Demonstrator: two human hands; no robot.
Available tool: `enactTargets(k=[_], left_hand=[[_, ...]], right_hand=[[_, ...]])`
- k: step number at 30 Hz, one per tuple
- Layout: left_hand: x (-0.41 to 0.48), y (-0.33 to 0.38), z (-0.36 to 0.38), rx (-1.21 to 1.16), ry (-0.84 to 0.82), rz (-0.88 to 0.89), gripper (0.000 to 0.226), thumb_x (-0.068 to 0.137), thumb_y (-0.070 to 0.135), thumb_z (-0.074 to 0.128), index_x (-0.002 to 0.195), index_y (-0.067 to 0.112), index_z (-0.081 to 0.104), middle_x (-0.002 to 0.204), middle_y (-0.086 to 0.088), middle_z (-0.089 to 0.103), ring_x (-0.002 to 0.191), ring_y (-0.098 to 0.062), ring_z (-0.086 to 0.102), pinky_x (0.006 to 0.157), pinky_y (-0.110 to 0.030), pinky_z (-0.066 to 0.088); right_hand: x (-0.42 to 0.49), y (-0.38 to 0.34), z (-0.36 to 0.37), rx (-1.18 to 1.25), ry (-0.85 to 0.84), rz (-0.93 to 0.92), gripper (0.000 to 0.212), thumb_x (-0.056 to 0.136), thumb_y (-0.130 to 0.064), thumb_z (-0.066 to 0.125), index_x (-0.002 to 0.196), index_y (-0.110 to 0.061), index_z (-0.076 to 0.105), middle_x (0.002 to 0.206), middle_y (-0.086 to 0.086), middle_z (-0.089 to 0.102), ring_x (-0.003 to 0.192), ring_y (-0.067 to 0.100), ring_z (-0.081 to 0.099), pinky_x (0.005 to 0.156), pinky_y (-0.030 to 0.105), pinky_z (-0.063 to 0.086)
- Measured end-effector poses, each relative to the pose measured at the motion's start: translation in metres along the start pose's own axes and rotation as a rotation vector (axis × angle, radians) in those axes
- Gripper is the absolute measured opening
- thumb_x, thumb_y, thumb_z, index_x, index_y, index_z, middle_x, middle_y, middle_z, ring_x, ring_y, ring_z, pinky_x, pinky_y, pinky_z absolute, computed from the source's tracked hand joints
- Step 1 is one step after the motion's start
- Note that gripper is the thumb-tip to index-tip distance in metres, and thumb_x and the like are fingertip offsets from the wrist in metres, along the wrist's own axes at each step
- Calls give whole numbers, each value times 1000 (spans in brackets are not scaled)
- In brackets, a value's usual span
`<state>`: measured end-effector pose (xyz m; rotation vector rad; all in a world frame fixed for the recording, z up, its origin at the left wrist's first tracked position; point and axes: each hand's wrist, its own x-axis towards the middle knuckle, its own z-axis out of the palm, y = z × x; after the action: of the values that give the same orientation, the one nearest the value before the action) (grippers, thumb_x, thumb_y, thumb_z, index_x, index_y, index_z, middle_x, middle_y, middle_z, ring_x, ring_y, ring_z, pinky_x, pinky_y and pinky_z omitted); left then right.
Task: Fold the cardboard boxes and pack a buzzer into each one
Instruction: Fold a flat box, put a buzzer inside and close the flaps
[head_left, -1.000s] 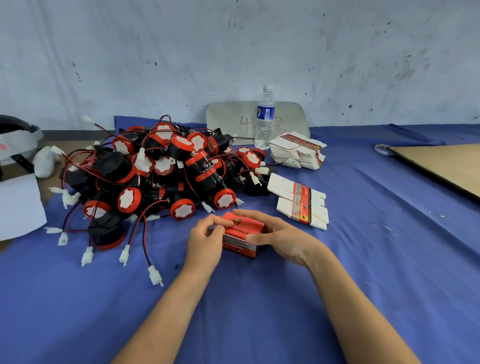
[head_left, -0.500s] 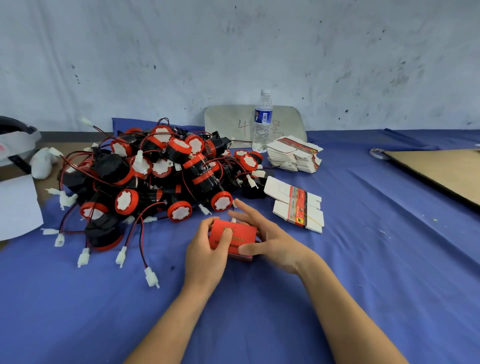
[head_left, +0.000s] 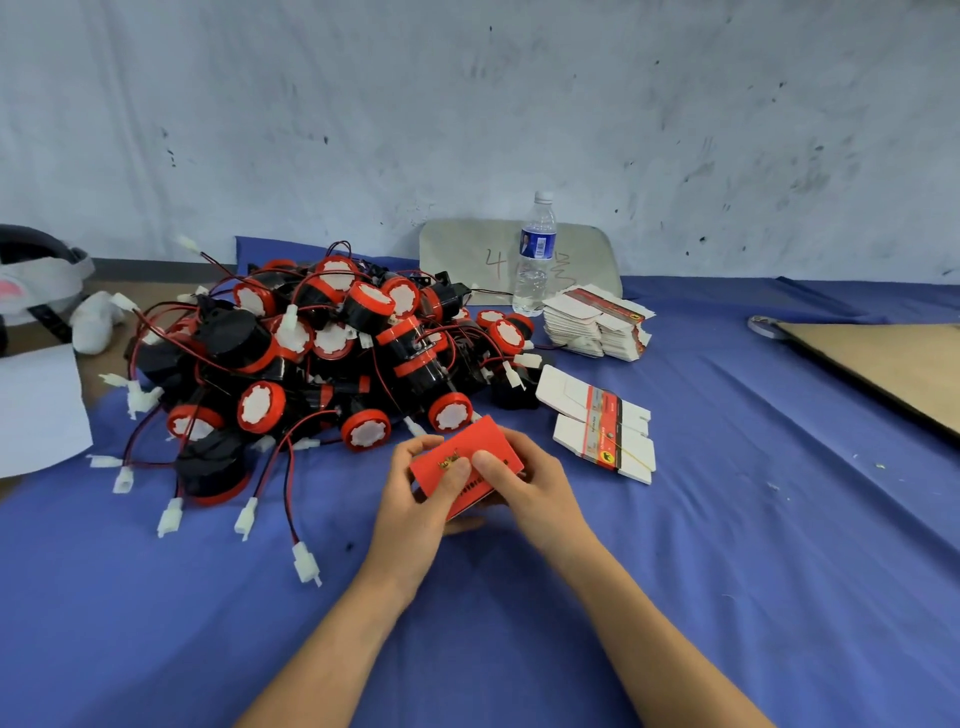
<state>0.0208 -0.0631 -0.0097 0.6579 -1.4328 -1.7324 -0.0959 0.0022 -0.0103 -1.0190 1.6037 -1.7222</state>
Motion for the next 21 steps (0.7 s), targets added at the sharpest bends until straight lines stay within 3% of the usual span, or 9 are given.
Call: enactTargets(k=[3, 7, 10, 15, 18, 21], left_hand=[[-2, -1, 2, 16, -16, 8, 43, 73, 41, 66, 110, 23, 54, 107, -6, 66, 88, -19, 71, 57, -31, 57], [-2, -1, 2, 54, 0, 41, 41, 73, 39, 66, 107, 20, 53, 102, -6, 66, 83, -14, 71, 52, -28, 55], [-1, 0, 3, 73, 5, 77, 39, 75, 37, 66, 105, 17, 53, 98, -5, 67, 78, -15, 71, 49, -27, 53], [0, -4, -2, 153, -43, 108, 21, 88, 18, 65, 105, 20, 53, 98, -2, 66, 83, -15, 70, 54, -27, 55], [-4, -3, 0, 191, -45, 145, 18, 85, 34, 62, 100, 26, 56, 93, 7, 66, 85, -14, 68, 56, -23, 53], [-4, -1, 3, 191, 21, 165, 28, 79, 47, 56, 95, 25, 57, 88, 4, 65, 79, -14, 67, 54, -21, 50]], right_hand=[[-2, -3, 2, -30, 49, -36, 49, 78, -51, 60, 116, -20, 62, 99, 3, 70, 80, 15, 68, 65, 26, 54], [-1, -4, -1, -55, 62, -66, 39, 85, -46, 57, 114, -20, 64, 90, 6, 71, 71, 24, 67, 66, 36, 57], [-1, -6, -2, -39, 21, -75, 32, 91, -37, 56, 116, -18, 63, 92, 5, 70, 74, 21, 69, 64, 32, 56], [-1, -9, -7, 55, -36, 45, 36, 85, -50, 63, 103, -18, 65, 88, 3, 71, 80, 20, 71, 68, 35, 59], [-1, -9, -6, -111, 55, -13, 35, 88, -53, 58, 89, -20, 67, 76, -5, 68, 71, 6, 64, 66, 23, 51], [-1, -11, -2, -219, 65, -52, 36, 88, -51, 51, 88, -19, 67, 74, -5, 66, 70, 5, 60, 71, 28, 51]])
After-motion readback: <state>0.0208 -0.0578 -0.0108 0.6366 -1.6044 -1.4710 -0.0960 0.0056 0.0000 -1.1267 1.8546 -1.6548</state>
